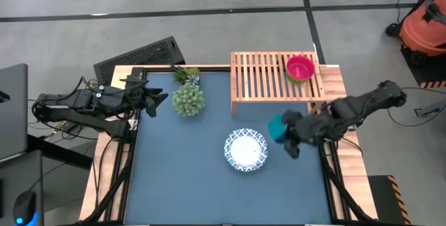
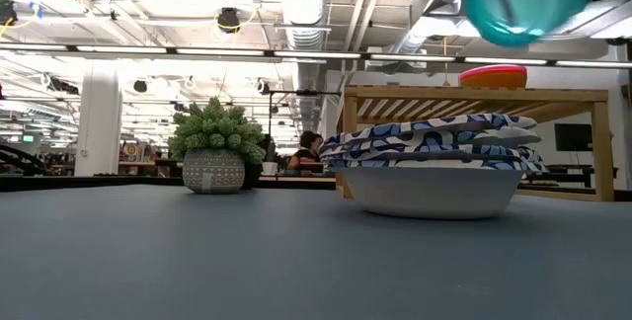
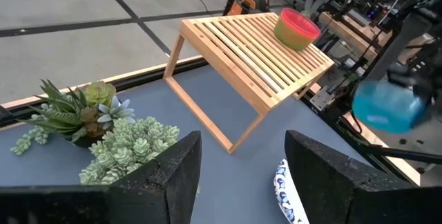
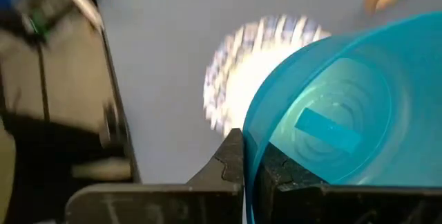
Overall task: Place and stack bowls onto a shelf
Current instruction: Stack the blue bowl on top of the violet bowl on the shelf
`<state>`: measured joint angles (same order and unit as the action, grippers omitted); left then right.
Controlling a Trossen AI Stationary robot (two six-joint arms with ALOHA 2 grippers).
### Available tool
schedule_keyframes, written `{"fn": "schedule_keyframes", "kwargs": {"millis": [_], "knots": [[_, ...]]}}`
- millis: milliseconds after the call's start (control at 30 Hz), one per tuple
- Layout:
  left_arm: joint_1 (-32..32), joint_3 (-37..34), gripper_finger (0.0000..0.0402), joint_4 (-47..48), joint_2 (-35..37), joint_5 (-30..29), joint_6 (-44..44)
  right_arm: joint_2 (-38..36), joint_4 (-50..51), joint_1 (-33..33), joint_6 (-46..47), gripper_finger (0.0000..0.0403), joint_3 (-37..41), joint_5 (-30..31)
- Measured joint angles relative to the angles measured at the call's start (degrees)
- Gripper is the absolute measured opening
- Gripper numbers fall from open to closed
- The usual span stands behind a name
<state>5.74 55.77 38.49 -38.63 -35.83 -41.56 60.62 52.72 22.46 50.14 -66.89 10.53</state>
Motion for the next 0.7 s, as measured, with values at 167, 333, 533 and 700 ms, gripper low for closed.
{"fn": "schedule_keyframes", "kwargs": {"millis": [167, 333, 533, 700], "knots": [[0.0, 0.0, 0.0197, 0.0, 0.0, 0.0, -1.3, -6.0, -5.0, -8.2, -10.5, 0.0022, -0.4, 3.3], [0.0, 0.0, 0.0197, 0.0, 0.0, 0.2, -1.8, -8.0, -7.3, -17.3, -21.1, 0.0022, -4.7, 5.9], [0.0, 0.0, 0.0197, 0.0, 0.0, 0.6, -1.8, -6.3, -2.9, -27.3, -29.5, 0.0023, -12.1, 7.2], [0.0, 0.0, 0.0197, 0.0, 0.0, 0.6, -1.2, -3.6, 2.7, -34.9, -34.7, 0.0023, -17.7, 9.2]]}}
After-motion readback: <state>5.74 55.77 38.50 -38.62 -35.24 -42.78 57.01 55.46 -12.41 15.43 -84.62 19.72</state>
